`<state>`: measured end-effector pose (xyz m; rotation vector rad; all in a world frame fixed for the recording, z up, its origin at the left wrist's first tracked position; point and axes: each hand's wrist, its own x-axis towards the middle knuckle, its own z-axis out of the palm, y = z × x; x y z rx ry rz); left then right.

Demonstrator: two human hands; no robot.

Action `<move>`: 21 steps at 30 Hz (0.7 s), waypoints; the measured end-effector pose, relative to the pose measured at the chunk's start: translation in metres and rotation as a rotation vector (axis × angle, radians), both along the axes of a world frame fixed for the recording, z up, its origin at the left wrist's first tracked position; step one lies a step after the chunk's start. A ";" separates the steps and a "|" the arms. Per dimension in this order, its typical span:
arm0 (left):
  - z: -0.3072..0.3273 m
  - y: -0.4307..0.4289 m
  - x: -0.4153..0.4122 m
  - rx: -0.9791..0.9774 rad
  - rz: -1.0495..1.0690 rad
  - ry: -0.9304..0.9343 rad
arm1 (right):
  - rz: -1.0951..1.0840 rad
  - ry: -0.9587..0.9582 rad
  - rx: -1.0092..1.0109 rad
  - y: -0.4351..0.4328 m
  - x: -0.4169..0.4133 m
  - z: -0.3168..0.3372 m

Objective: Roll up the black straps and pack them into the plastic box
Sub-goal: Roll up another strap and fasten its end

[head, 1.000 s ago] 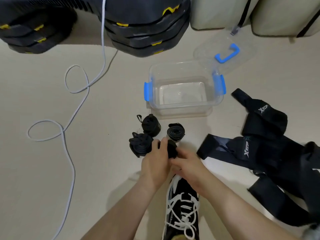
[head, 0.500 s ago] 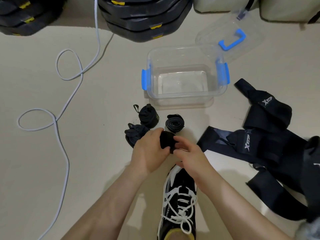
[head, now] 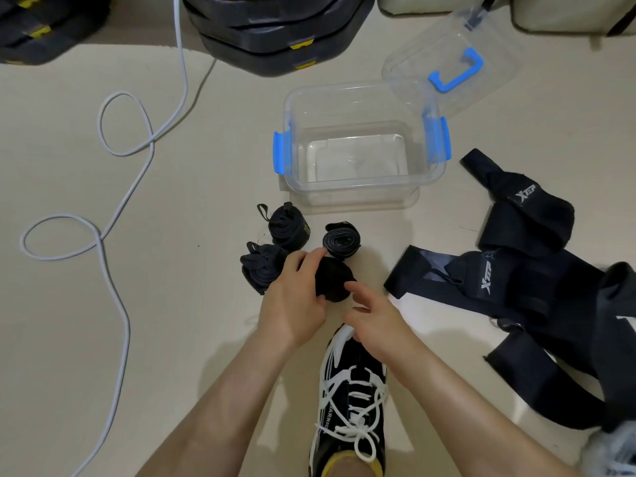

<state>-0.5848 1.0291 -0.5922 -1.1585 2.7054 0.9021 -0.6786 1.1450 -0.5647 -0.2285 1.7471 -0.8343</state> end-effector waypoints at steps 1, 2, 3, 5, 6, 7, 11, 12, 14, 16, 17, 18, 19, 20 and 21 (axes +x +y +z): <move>0.000 0.000 0.000 0.004 -0.026 -0.024 | 0.002 0.022 -0.002 0.003 -0.003 -0.001; 0.000 0.000 0.000 -0.009 -0.054 -0.055 | -0.002 0.065 -0.003 0.007 -0.007 -0.003; 0.001 0.000 0.000 -0.030 -0.072 -0.082 | 0.001 0.153 0.004 0.012 -0.013 -0.005; 0.004 0.002 0.000 -0.065 -0.072 -0.100 | 0.046 0.435 0.054 0.025 -0.029 -0.014; 0.008 0.004 0.000 -0.093 -0.072 -0.075 | 0.098 0.581 0.093 0.031 -0.038 -0.018; 0.011 0.007 0.000 -0.130 -0.082 -0.020 | 0.159 0.683 0.138 0.037 -0.046 -0.021; 0.012 0.035 -0.009 -0.181 -0.285 0.176 | 0.404 0.599 0.297 0.049 -0.074 -0.035; 0.008 0.044 -0.015 -0.139 -0.374 0.153 | 0.463 0.550 0.310 0.051 -0.078 -0.041; -0.002 0.061 -0.032 -0.036 -0.526 0.049 | 0.523 0.509 0.260 0.054 -0.082 -0.050; -0.010 0.071 -0.052 0.020 -0.592 -0.099 | 0.465 0.486 0.199 0.059 -0.083 -0.053; -0.013 0.073 -0.060 0.016 -0.613 -0.192 | 0.411 0.463 0.180 0.064 -0.081 -0.053; -0.016 0.075 -0.068 -0.008 -0.643 -0.275 | 0.342 0.442 0.159 0.069 -0.081 -0.053; -0.021 0.076 -0.075 -0.045 -0.678 -0.326 | 0.274 0.425 0.157 0.075 -0.081 -0.053; -0.024 0.078 -0.080 -0.084 -0.709 -0.351 | 0.222 0.405 0.177 0.081 -0.082 -0.052; -0.027 0.080 -0.084 -0.119 -0.725 -0.359 | 0.182 0.390 0.215 0.087 -0.085 -0.051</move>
